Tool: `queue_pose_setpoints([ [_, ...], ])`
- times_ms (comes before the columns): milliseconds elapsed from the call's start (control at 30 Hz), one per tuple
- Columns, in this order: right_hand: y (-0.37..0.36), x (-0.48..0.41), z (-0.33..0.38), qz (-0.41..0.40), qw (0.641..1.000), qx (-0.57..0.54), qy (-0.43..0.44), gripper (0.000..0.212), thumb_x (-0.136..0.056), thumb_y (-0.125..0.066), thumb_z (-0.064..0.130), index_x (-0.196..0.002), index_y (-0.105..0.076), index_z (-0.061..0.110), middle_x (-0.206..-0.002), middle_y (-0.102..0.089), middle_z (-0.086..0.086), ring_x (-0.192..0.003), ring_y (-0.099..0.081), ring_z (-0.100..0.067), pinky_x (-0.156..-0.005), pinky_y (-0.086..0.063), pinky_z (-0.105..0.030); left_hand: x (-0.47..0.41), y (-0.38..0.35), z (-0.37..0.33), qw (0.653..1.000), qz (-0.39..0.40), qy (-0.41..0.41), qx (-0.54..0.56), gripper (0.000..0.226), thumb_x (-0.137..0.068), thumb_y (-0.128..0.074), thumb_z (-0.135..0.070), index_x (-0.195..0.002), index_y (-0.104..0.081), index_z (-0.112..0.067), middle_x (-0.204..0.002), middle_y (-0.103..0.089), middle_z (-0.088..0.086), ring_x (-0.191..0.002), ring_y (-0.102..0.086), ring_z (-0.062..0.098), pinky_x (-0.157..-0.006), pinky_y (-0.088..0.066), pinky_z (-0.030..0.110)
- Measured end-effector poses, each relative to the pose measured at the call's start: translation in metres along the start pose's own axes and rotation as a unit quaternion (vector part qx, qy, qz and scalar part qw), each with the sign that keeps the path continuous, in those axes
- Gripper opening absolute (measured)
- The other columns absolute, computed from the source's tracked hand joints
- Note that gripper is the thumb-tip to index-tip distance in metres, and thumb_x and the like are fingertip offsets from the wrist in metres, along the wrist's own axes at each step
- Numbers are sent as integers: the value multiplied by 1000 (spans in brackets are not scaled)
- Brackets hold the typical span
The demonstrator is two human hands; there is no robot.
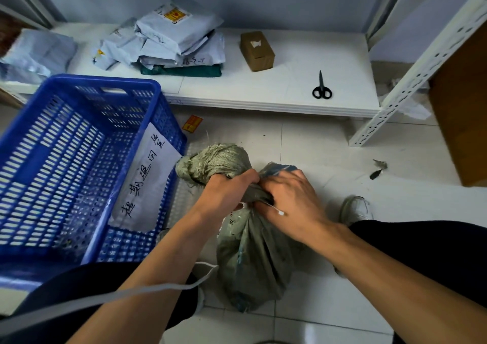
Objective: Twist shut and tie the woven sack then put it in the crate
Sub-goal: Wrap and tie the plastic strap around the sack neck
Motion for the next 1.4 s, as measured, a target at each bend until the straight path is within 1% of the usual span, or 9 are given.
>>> queue_pose_setpoints([
  [233,0,-1,1,1,1000,-29,-4,53,-82,-39,53,-107,-71,19,-106,-74,1,-105,-60,-22,-89,-42,-39,-4,2,1,996,10,7,83,11,-82,-76,-18,-84,-72,-7,-68,-73,1,-64,-70,12,-55,-58,25],
  [367,-1,-2,-1,24,998,-60,-7,53,-85,-40,54,-114,-69,20,-112,-73,2,-111,-58,-22,-92,-45,-42,-9,7,3,993,21,21,116,20,-81,-75,-16,-95,-74,-1,-80,-77,10,-71,-74,18,-76,-66,43],
  [500,-1,-5,-2,46,994,-98,-20,40,-95,-50,52,-120,-66,25,-102,-65,2,-106,-55,-19,-88,-45,-39,-12,11,6,989,25,28,141,27,-81,-74,-16,-101,-75,1,-96,-79,18,-81,-75,25,-83,-64,50],
  [600,-3,-7,-2,47,988,-142,-20,28,-102,-50,42,-108,-69,22,-96,-61,7,-103,-52,-16,-86,-44,-38,-16,13,9,986,21,35,161,20,-82,-73,-16,-97,-74,-3,-91,-78,14,-82,-75,24,-84,-63,50],
  [700,-3,-8,-6,45,983,-169,-49,36,-104,-44,43,-82,-63,21,-80,-61,10,-90,-50,-14,-80,-44,-39,-17,12,12,981,30,56,183,20,-83,-71,-17,-99,-71,-5,-91,-75,12,-88,-74,24,-86,-63,50],
  [833,-4,-9,-11,43,982,-168,-68,46,-100,-40,55,-91,-70,20,-87,-71,3,-85,-52,-13,-81,-48,-40,-17,7,16,975,36,82,206,17,-85,-74,-19,-98,-72,-9,-96,-76,13,-91,-74,25,-85,-63,46],
  [1100,-5,-12,-11,-31,964,-232,-123,19,-99,-61,29,-94,-75,17,-99,-62,2,-95,-59,-16,-87,-50,-39,-16,-1,17,968,61,119,214,25,-90,-75,-29,-107,-75,-11,-105,-79,13,-96,-76,25,-66,-66,37],
  [1267,1,-11,-9,-71,932,-320,-156,15,-94,-69,28,-92,-80,18,-87,-72,6,-82,-65,-10,-78,-52,-32,-16,-4,17,968,68,127,207,28,-86,-77,-31,-108,-76,-13,-106,-79,13,-97,-77,25,-67,-65,38],
  [1400,7,-11,-8,-29,876,-436,-204,15,-96,-68,21,-94,-81,13,-65,-67,1,-58,-58,-6,-62,-50,-21,-14,-5,15,966,101,129,200,33,-88,-77,-36,-110,-76,-12,-107,-79,13,-99,-76,24,-67,-66,35],
])
Point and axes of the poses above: each hand's wrist, its own x-axis away from the middle knuckle, its own y-axis out of the back of the hand, z = x × y, the point moved 1 cm from there along -x, towards the middle knuckle
